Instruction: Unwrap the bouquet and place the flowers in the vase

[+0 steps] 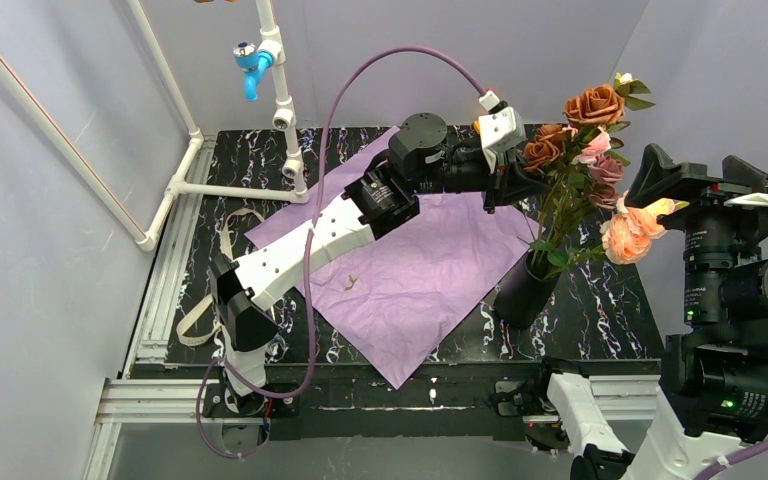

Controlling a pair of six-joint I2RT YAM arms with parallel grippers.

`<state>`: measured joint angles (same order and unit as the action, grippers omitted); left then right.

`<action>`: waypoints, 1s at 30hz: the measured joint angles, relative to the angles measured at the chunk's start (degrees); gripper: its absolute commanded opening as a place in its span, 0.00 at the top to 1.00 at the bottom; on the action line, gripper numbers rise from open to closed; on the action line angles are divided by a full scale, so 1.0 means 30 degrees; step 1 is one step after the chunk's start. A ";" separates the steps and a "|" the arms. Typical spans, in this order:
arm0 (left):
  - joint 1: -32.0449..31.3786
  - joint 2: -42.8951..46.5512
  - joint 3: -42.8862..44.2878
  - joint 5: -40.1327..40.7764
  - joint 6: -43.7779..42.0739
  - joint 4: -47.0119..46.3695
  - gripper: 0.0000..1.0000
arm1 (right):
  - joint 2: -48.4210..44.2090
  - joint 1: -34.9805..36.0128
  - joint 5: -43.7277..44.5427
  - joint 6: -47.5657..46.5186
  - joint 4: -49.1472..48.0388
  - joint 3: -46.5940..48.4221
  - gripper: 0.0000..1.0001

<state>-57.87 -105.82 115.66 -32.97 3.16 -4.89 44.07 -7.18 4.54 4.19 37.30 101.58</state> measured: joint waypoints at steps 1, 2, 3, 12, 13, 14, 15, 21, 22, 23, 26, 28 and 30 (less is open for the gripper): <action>0.0000 -0.0007 0.0000 0.0000 -0.0044 -0.0109 1.00 | 0.0000 0.0000 0.0000 -0.0007 0.0007 0.0000 0.00; 0.0000 -0.0029 0.0000 -0.0007 -0.0080 -0.0270 1.00 | 0.0000 0.0000 0.0000 -0.0015 0.0007 0.0000 0.00; 0.0000 -0.0058 0.0000 -0.0007 -0.0102 -0.0386 1.00 | 0.0000 -0.0015 0.0007 -0.0015 0.0015 0.0000 0.00; -0.0066 -0.0736 -0.1377 0.0000 -0.0226 -0.0954 1.00 | 0.0000 -0.0073 0.0197 -0.0029 0.0022 0.0000 0.00; -0.0109 -0.0845 -0.1610 0.0000 -0.0255 -0.0954 1.00 | 0.0000 -0.0073 0.0226 -0.0029 0.0029 0.0000 0.00; -0.0175 -0.0947 -0.1953 0.0044 -0.0313 -0.0969 1.00 | 0.0000 -0.0073 0.0240 -0.0029 0.0036 0.0000 0.00; -0.0262 -0.1035 -0.2339 0.0080 -0.0372 -0.0947 1.00 | 0.0000 -0.0080 0.0284 -0.0029 0.0036 0.0000 0.00; -0.0641 -0.1588 -0.4058 0.0488 -0.0597 -0.0933 0.86 | 0.0000 -0.0087 0.0379 -0.0029 0.0044 0.0000 0.00; -0.0663 -0.1647 -0.4335 0.0517 -0.0634 -0.0969 0.78 | 0.0000 -0.0087 0.0386 -0.0029 0.0044 0.0000 0.00; -0.0692 -0.1683 -0.4575 0.0546 -0.0692 -0.0969 0.70 | 0.0000 -0.0087 0.0408 -0.0029 0.0044 0.0000 0.00; -0.0721 -0.1698 -0.5333 0.0568 -0.0838 -0.0991 0.55 | 0.0000 -0.0102 0.0430 -0.0029 0.0044 0.0000 0.00; -0.0721 -0.1698 -0.5683 0.0554 -0.0998 -0.1005 0.46 | 0.0000 -0.0102 0.0430 -0.0029 0.0044 -0.0007 0.00; -0.0743 -0.1683 -0.5931 0.0539 -0.1100 -0.1064 0.38 | 0.0000 -0.0102 0.0430 -0.0029 0.0044 -0.0022 0.00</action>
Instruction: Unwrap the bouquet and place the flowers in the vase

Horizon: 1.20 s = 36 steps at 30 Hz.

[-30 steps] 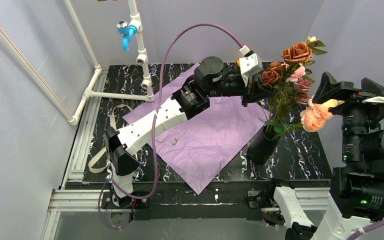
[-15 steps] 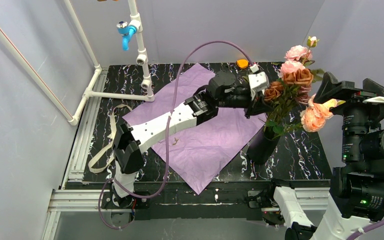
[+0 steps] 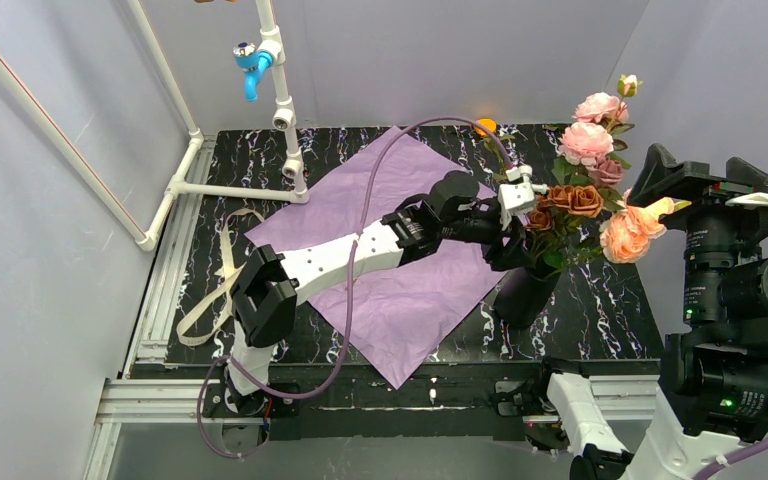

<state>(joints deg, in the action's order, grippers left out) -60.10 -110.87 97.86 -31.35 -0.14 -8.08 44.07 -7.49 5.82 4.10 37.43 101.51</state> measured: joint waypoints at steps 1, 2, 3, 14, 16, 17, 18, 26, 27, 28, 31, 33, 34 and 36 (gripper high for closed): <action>0.0000 0.0029 -0.0131 0.0007 -0.0015 -0.0051 0.35 | 0.0000 0.0000 0.0000 0.0000 0.0000 -0.0015 0.00; 0.0000 0.0102 -0.0313 0.0015 -0.0022 -0.0095 0.31 | 0.0000 0.0000 0.0000 0.0000 0.0000 -0.0015 0.00; 0.0000 0.0197 -0.0481 0.0029 -0.0015 -0.0109 0.28 | 0.0000 0.0000 0.0007 0.0000 0.0000 -0.0022 0.00; 0.0007 0.5304 -0.4204 0.0998 -0.0262 -0.0087 0.02 | -0.0051 0.0000 -0.0080 -0.0007 -0.0168 -0.0270 0.00; 0.0080 0.6360 -0.4568 0.1195 -0.0299 0.0073 0.02 | 0.0007 0.0000 -0.0379 -0.0102 -0.0138 -0.0211 0.00; 0.0146 0.6863 -0.4626 0.1304 -0.0335 0.0437 0.02 | 0.0124 0.0000 -0.0619 -0.0197 -0.0109 -0.0044 0.00; 0.0182 0.7213 -0.4641 0.1377 -0.0393 0.0765 0.02 | 0.0306 0.0000 -0.0903 -0.0328 -0.0102 0.0168 0.00; 0.2528 0.9107 -0.4962 0.1996 0.0648 0.4809 0.02 | 0.2907 -0.0007 -0.4036 -0.0933 -0.0095 0.2528 0.00; 0.3198 0.9114 -0.4947 0.2069 0.0969 0.5508 0.02 | 0.3322 0.0000 -0.4510 -0.0940 -0.0095 0.2805 0.00; 0.3752 0.9114 -0.4918 0.2164 0.1158 0.6127 0.02 | 0.3759 -0.0007 -0.4969 -0.0940 -0.0102 0.3082 0.00; 0.5705 0.9114 -0.4714 0.2499 0.1559 0.8590 0.02 | 0.5034 -0.0007 -0.6339 -0.0918 -0.0109 0.3927 0.00; 0.6929 0.9122 -0.4415 0.2827 0.1530 1.0244 0.02 | 0.5989 0.0000 -0.7337 -0.0801 -0.0168 0.4575 0.00; 0.7461 0.9202 -0.4299 0.2936 0.1464 1.1067 0.02 | 0.6506 -0.0007 -0.7890 -0.0656 -0.0219 0.4918 0.00; 0.8262 0.9515 -0.4277 0.3075 0.1326 1.2415 0.02 | 0.7373 0.0000 -0.8816 -0.0299 -0.0495 0.5508 0.00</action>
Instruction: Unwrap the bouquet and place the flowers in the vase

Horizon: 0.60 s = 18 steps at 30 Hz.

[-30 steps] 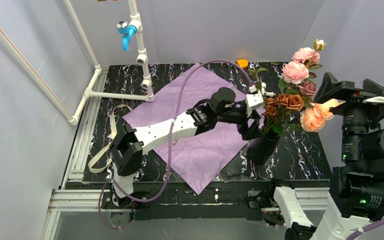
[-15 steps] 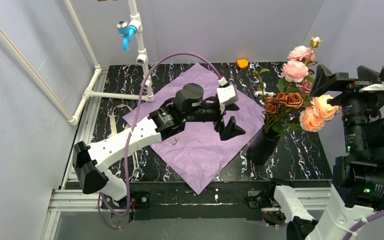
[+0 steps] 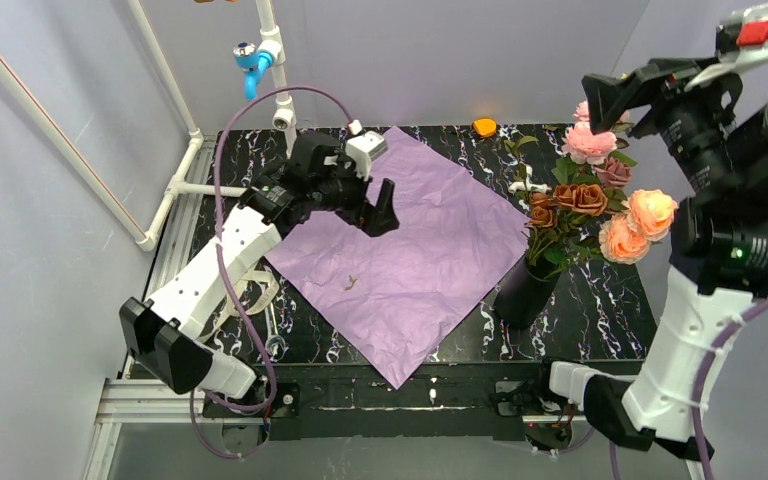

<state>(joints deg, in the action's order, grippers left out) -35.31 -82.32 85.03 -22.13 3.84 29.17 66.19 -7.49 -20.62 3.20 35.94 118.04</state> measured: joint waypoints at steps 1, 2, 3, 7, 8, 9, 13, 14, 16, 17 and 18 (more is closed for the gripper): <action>0.0372 0.0233 0.0000 0.0015 -0.0080 0.0707 0.02 | 0.0430 0.0000 -0.0444 0.0219 -0.0138 0.0350 0.00; 0.0707 0.0474 0.0000 0.0007 -0.0160 0.1304 0.02 | 0.0940 0.0000 -0.0889 0.0430 -0.0299 0.0714 0.00; 0.0969 0.0692 0.0000 0.0000 -0.0255 0.1821 0.02 | 0.1341 -0.0007 -0.1217 0.0561 -0.0444 0.0954 0.00; 0.2157 0.1523 -0.0007 -0.0175 -0.0648 0.4080 0.02 | 0.2849 -0.0007 -0.2499 0.1282 -0.0729 0.1698 0.00; 0.2521 0.1625 -0.0073 -0.0299 -0.0721 0.4597 0.02 | 0.3147 -0.0007 -0.2761 0.1392 -0.0721 0.1821 0.00; 0.2761 0.1639 -0.0109 -0.0350 -0.0772 0.5042 0.02 | 0.3381 0.0000 -0.2951 0.1472 -0.0707 0.1909 0.00; 0.3490 0.1413 -0.0233 -0.0372 -0.0852 0.6900 0.02 | 0.4218 -0.0007 -0.3563 0.1530 -0.0328 0.2477 0.00; 0.3577 0.1348 -0.0233 -0.0291 -0.0860 0.7227 0.02 | 0.4306 -0.0007 -0.3621 0.1508 -0.0233 0.2572 0.00; 0.3614 0.1231 -0.0233 0.0036 -0.0867 0.7832 0.02 | 0.4393 -0.0007 -0.3679 0.1341 0.0153 0.2761 0.00; 0.3614 0.1166 -0.0233 0.0270 -0.0874 0.8094 0.02 | 0.4393 -0.0007 -0.3687 0.1209 0.0430 0.2871 0.00; 0.3614 0.1107 -0.0233 0.0474 -0.0882 0.8291 0.02 | 0.4393 -0.0007 -0.3687 0.1056 0.0641 0.2973 0.00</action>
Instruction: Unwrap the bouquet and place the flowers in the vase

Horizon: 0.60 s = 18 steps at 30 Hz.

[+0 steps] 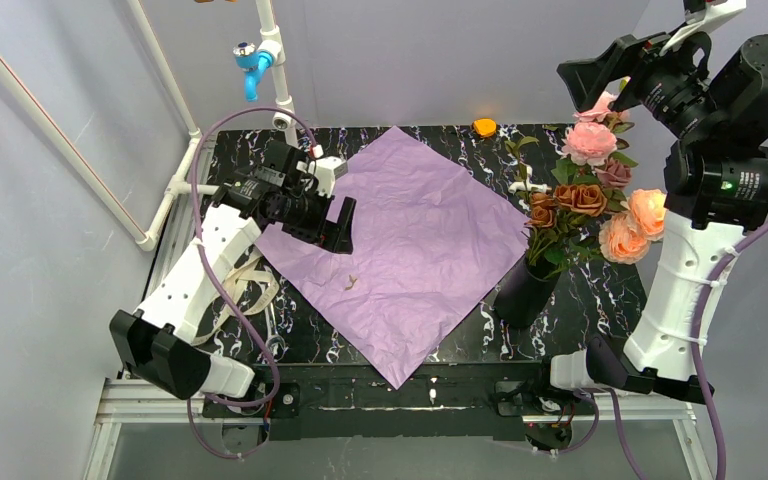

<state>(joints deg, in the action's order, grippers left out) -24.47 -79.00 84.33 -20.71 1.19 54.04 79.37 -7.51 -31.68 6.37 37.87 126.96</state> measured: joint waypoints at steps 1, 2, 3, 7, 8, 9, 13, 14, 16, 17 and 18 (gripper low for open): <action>-0.0007 -0.0117 0.0000 0.0277 -0.0015 0.0226 0.02 | 0.0000 0.0007 0.0007 -0.0160 0.0175 0.0109 0.00; -0.0007 -0.0270 0.0000 0.0510 -0.0036 0.0386 0.02 | -0.0015 0.0007 0.0022 -0.0364 0.0386 0.0197 0.00; -0.0007 -0.0437 0.0000 0.0743 -0.0044 0.0503 0.02 | -0.0058 0.0007 0.0058 -0.0627 0.0597 0.0226 0.00; -0.0007 -0.1064 0.0000 0.1348 -0.0051 0.0685 0.02 | -0.0240 0.0000 0.0255 -0.1282 0.1290 0.0211 0.00; -0.0007 -0.1217 0.0000 0.1501 -0.0051 0.0714 0.02 | -0.0306 0.0000 0.0299 -0.1392 0.1494 0.0204 0.00; -0.0007 -0.1355 0.0000 0.1661 -0.0051 0.0729 0.02 | -0.0401 0.0000 0.0372 -0.1537 0.1734 0.0138 0.00; -0.0007 -0.1821 0.0007 0.2011 -0.0051 0.0743 0.02 | -0.0838 0.0007 0.0568 -0.2033 0.2324 -0.0226 0.00; -0.0007 -0.1931 0.0015 0.2084 -0.0051 0.0758 0.02 | -0.0976 0.0000 0.0634 -0.2178 0.2433 -0.0350 0.00; -0.0007 -0.2135 0.0015 0.2157 -0.0051 0.0780 0.02 | -0.1209 0.0007 0.0721 -0.2346 0.2557 -0.0568 0.00; -0.0007 -0.2237 0.0015 0.2186 -0.0051 0.0780 0.02 | -0.1326 0.0000 0.0780 -0.2390 0.2586 -0.0699 0.00; -0.0007 -0.2324 0.0015 0.2200 -0.0051 0.0780 0.02 | -0.1464 0.0007 0.0860 -0.2448 0.2623 -0.0889 0.00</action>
<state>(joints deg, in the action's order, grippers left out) -24.49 -85.97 84.38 -14.11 1.04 56.38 74.98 -7.49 -29.10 -0.97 45.74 124.29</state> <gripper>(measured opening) 0.981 0.997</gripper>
